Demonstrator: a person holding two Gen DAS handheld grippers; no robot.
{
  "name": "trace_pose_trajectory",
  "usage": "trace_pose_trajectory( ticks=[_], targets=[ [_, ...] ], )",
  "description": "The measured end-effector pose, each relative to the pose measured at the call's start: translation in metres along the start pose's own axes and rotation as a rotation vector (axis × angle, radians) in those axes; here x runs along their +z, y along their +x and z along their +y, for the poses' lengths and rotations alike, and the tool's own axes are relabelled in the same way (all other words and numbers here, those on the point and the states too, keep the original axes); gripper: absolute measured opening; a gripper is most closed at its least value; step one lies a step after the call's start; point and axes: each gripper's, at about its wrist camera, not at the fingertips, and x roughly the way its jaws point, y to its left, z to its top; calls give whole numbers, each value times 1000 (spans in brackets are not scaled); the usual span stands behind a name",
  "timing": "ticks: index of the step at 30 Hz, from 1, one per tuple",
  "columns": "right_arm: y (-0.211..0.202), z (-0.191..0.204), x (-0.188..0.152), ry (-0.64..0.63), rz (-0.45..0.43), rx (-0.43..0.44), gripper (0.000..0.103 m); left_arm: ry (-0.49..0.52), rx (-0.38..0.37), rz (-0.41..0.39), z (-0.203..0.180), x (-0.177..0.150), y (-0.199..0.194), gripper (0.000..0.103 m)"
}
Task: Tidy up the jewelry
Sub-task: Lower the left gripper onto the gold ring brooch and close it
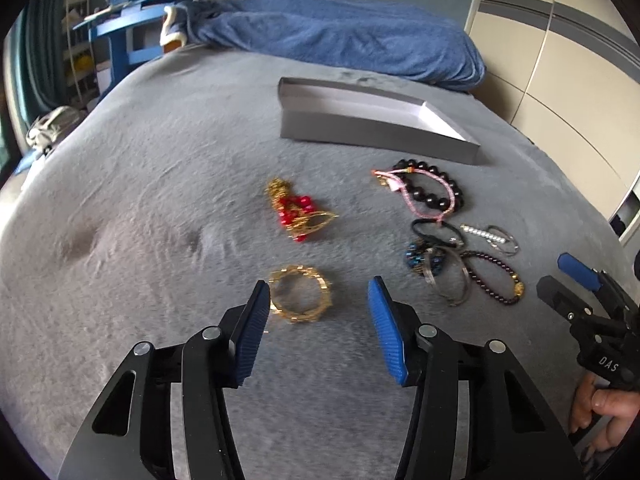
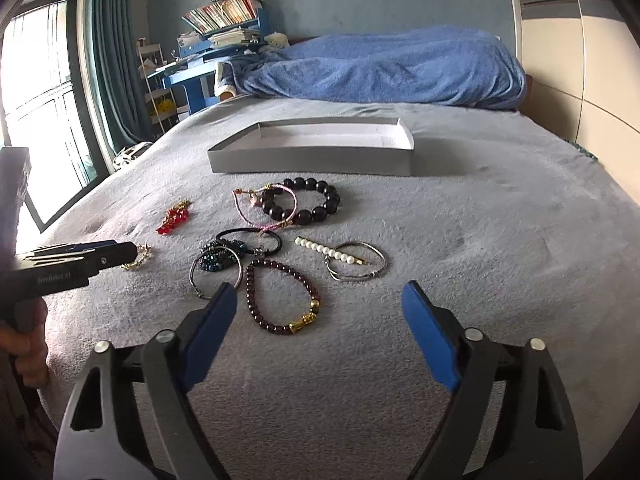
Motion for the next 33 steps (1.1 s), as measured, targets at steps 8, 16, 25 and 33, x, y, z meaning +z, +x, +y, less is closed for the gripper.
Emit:
trace_pose_trajectory(
  ticks=[8, 16, 25, 33],
  targets=[
    [7, 3, -2, -13, 44, 9, 64, 42, 15, 57, -1, 0, 14, 53],
    [9, 2, -2, -8, 68, 6, 64, 57, 33, 58, -3, -1, 17, 53],
    [26, -1, 3, 32, 139, 25, 65, 64, 38, 61, -2, 2, 24, 41],
    [42, 5, 7, 28, 190, 53, 64, 83, 11, 4, -4, 3, 11, 38]
  ],
)
